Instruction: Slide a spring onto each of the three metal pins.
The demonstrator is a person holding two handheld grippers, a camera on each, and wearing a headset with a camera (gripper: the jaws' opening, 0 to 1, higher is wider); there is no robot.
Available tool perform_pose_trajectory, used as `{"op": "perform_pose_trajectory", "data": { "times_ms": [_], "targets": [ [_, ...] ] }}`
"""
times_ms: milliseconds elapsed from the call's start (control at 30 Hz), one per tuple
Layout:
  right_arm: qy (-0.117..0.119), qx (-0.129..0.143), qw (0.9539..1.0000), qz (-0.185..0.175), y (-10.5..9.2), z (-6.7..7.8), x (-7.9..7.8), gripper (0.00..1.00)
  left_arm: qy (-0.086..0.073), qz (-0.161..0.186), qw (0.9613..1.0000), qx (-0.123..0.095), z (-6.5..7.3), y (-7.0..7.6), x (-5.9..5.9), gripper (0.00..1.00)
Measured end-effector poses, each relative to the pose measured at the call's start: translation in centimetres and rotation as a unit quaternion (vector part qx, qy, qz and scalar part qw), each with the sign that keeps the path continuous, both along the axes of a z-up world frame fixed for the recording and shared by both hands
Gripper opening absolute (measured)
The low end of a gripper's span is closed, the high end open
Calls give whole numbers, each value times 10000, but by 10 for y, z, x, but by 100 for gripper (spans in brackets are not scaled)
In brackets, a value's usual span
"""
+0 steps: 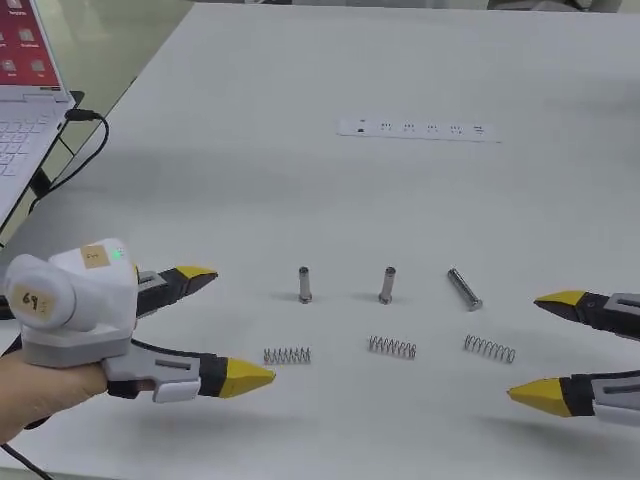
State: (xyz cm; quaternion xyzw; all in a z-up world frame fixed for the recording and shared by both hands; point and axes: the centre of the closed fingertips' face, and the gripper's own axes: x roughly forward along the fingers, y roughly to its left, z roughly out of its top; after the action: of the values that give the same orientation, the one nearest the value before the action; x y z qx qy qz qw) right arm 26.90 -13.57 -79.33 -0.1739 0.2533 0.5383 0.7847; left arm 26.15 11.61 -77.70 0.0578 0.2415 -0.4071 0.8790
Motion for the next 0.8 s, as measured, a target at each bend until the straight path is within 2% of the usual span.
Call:
{"op": "perform_pose_trajectory", "data": {
  "times_ms": [433, 800],
  "targets": [
    [42, 4, 10000, -23, 4, 4, 9, 65, 3, -25, 10000, -15, 2, -1, 1, 85],
    [97, -12, 10000, -9, 9, 4, 28, 62, 24, -26, 10000, 47, -2, 0, 1, 85]
  ]
}}
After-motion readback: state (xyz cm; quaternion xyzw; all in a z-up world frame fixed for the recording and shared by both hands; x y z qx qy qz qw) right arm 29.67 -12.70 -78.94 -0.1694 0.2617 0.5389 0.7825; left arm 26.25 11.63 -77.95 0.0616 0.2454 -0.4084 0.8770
